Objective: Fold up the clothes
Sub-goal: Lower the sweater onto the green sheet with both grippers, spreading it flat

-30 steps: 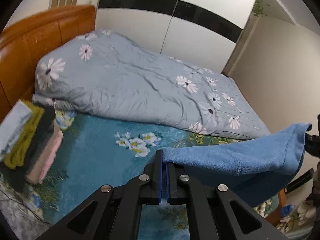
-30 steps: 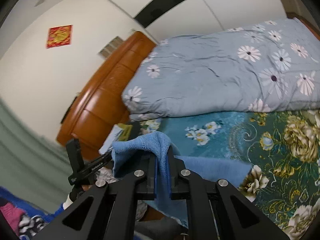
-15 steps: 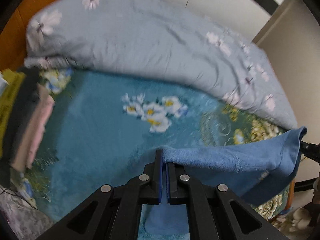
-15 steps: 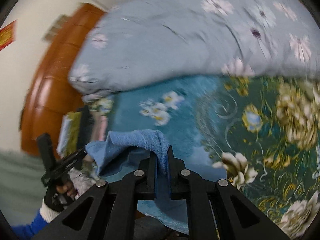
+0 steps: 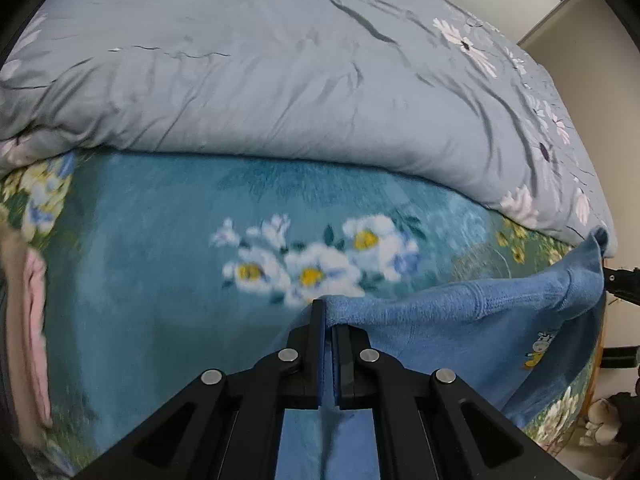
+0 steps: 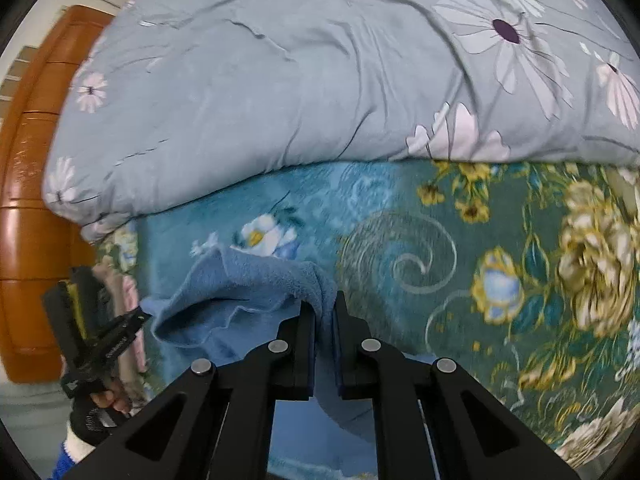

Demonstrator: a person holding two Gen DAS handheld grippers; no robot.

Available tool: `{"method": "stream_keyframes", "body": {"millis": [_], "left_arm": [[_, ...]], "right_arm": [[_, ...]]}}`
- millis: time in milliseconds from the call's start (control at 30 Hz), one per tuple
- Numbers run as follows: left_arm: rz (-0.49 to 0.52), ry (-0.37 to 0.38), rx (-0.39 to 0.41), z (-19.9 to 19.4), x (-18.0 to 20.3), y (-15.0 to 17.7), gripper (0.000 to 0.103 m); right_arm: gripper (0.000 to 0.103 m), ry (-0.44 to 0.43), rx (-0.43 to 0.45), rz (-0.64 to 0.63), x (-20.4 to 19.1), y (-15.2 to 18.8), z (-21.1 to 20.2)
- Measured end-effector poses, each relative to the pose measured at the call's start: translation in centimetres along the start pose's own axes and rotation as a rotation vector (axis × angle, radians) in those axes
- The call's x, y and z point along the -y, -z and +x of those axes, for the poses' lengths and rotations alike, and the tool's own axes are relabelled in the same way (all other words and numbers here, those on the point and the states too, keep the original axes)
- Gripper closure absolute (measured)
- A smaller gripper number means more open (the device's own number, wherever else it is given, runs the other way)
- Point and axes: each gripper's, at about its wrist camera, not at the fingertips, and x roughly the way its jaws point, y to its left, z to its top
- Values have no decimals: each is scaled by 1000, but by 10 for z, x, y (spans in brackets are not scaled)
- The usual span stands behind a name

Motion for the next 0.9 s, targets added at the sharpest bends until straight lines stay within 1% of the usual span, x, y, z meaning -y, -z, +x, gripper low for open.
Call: {"method": "stream_keyframes", "body": {"millis": [100,167,333,467,633,767,900], "left_arm": [[4,0,-39,29,-8,-20,100],[3,0,-63,44,-12,-28,100],[-8,13,-128,82,-22,-41,100],[-2,6,-157,103,-21,-47,100],[-18,7,-174,119,-22,-49,100],[-38,13,-183,124,-27,-49,97],[-55,25,-190,125,-30,-49,97]], "right_arm": [[96,39,-36,10,1,-23,27],[96,62,-57,9,1,-34,42],[96,109,-109,25,8,-55,79],[96,132,-137,55,17,-65,102],[96,156,-171,73,26,-71,123],[95,179,-192,84,30,-74,137],[95,198,-204,94,32,-74,145]]}}
